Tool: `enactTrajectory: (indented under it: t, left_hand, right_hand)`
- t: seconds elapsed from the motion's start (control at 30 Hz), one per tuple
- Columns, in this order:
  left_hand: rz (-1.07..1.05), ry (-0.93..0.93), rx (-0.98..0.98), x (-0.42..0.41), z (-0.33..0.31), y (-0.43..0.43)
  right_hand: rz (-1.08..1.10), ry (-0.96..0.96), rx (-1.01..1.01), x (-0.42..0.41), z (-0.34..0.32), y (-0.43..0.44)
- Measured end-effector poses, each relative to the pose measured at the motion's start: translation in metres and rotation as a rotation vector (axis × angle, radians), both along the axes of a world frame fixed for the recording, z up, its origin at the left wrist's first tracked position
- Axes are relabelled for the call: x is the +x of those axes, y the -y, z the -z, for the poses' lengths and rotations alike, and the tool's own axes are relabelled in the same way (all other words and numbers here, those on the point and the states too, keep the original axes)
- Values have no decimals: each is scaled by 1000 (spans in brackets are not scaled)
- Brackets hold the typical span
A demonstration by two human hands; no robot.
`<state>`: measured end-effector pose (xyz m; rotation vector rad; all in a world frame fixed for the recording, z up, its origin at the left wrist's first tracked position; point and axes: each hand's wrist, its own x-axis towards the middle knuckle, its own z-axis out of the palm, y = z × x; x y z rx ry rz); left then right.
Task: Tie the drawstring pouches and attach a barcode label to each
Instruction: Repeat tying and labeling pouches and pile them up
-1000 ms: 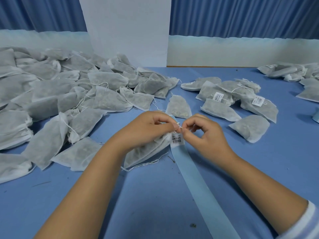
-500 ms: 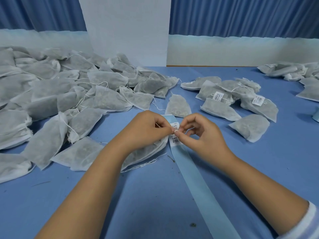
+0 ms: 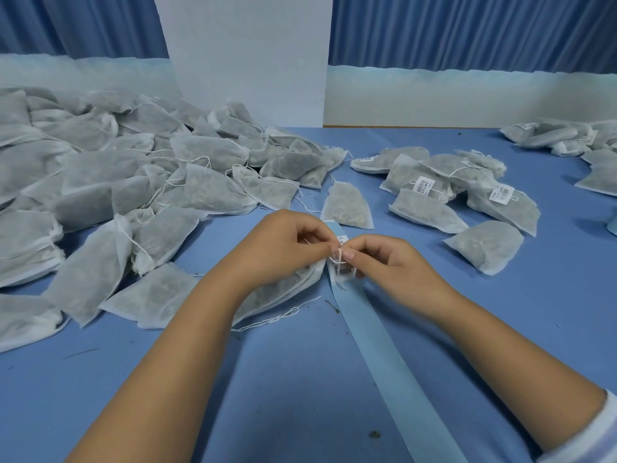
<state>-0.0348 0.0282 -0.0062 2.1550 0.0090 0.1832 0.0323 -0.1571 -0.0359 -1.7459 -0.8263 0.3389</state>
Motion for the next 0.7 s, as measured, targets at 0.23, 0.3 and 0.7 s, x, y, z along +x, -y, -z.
enactTrajectory:
  t: [0.23,0.3,0.7]
  left_hand:
    - [48,-108,-38,-3,-5,0]
    - [73,-159,-65,-3,-5,2]
    - [72,-179,-166,-2,-5,0]
  right_hand:
    - [78,27,109,-1,1,-1]
    - [81,57,162,-2,1,-1]
    - [96,199,200,-7,1,0]
